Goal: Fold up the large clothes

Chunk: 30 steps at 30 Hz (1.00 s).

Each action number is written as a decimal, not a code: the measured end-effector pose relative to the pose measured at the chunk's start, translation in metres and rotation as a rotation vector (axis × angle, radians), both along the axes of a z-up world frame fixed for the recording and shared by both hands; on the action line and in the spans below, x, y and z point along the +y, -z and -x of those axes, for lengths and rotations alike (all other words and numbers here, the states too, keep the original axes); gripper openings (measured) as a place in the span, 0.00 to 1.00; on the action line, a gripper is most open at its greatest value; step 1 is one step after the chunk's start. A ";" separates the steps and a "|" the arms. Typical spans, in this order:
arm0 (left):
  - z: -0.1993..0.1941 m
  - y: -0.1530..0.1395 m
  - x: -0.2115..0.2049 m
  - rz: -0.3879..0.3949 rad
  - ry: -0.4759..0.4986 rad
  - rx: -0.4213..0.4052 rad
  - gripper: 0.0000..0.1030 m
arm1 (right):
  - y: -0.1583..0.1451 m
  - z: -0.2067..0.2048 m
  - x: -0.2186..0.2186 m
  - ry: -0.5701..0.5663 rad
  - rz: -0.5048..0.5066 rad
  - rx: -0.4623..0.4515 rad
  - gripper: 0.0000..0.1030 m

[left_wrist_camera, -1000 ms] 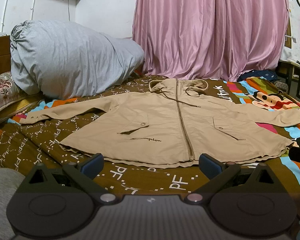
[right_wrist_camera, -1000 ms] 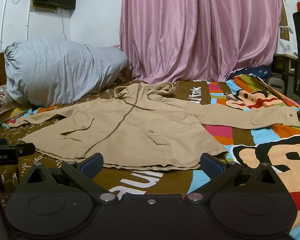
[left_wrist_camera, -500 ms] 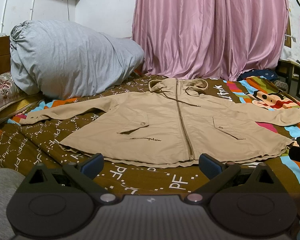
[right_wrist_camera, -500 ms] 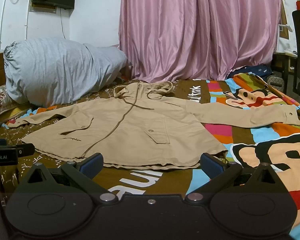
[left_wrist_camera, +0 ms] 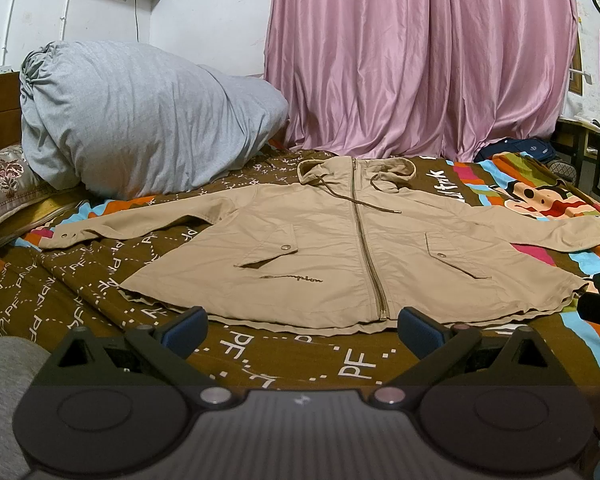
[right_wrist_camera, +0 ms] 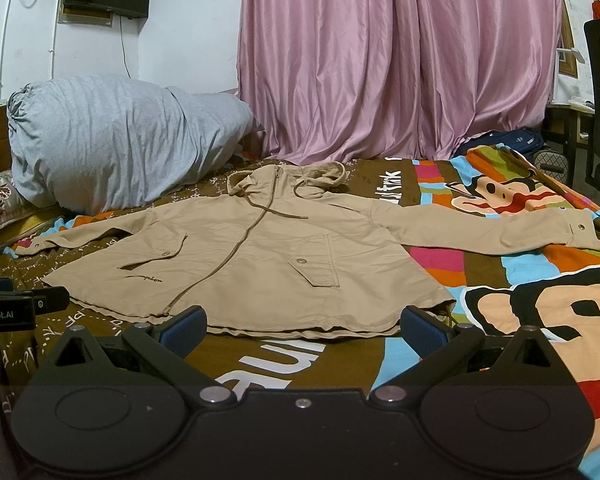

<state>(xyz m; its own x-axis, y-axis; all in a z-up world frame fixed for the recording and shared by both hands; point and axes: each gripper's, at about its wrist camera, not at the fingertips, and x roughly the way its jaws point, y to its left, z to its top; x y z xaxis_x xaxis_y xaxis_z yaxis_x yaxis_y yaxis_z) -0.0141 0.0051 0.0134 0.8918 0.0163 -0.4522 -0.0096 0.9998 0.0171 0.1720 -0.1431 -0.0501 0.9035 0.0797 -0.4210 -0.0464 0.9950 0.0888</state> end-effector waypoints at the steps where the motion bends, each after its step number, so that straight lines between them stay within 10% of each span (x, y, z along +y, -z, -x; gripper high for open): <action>1: 0.000 0.000 0.000 0.000 0.000 0.000 1.00 | 0.000 0.000 0.000 0.001 0.000 0.001 0.99; 30: -0.027 0.004 0.002 0.001 -0.007 0.163 1.00 | 0.017 -0.022 -0.029 0.249 -0.033 0.221 1.00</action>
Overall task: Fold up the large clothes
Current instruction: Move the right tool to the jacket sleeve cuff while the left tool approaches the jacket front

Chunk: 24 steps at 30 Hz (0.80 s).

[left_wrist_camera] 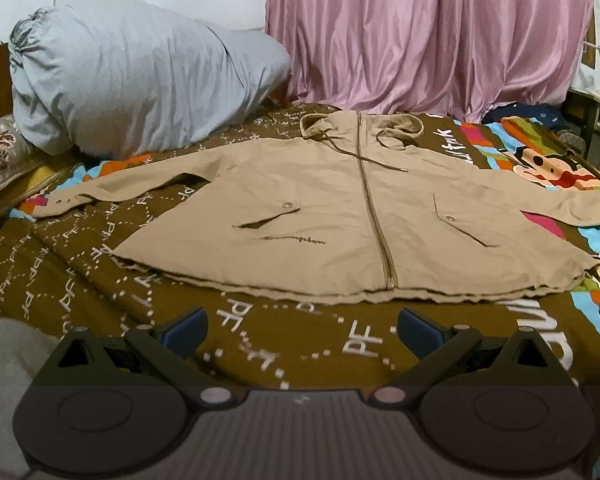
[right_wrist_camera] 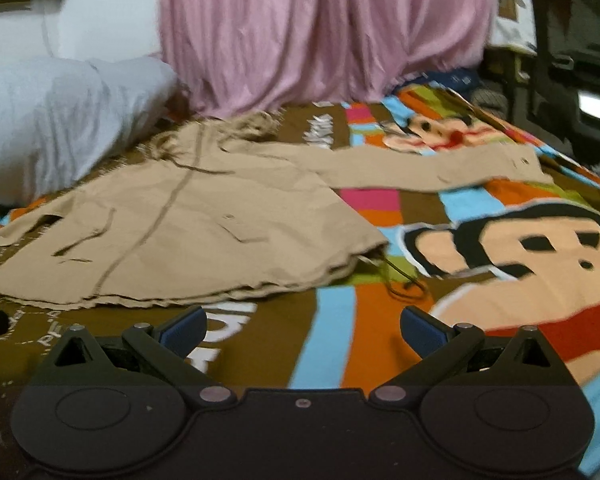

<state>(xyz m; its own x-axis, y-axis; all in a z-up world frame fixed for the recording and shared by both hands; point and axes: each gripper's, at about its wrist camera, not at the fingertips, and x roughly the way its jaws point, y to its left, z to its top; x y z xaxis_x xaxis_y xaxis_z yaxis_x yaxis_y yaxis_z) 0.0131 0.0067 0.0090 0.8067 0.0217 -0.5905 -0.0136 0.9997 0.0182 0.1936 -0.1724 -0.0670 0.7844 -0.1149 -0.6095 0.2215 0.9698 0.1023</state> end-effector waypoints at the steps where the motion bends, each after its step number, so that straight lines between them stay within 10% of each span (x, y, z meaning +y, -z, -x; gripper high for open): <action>1: -0.005 -0.001 -0.001 -0.002 0.003 -0.001 1.00 | 0.000 -0.002 -0.003 0.014 -0.006 0.012 1.00; 24: -0.200 0.033 -0.035 0.012 0.131 0.079 1.00 | 0.007 -0.093 -0.108 0.188 0.016 0.053 1.00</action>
<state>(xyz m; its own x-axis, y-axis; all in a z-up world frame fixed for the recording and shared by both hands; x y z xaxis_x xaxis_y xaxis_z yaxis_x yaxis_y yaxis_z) 0.2129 -0.0285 -0.0240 0.7531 -0.0882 -0.6520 0.1184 0.9930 0.0023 0.2869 -0.2799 -0.0738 0.7149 -0.2662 -0.6465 0.4034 0.9123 0.0705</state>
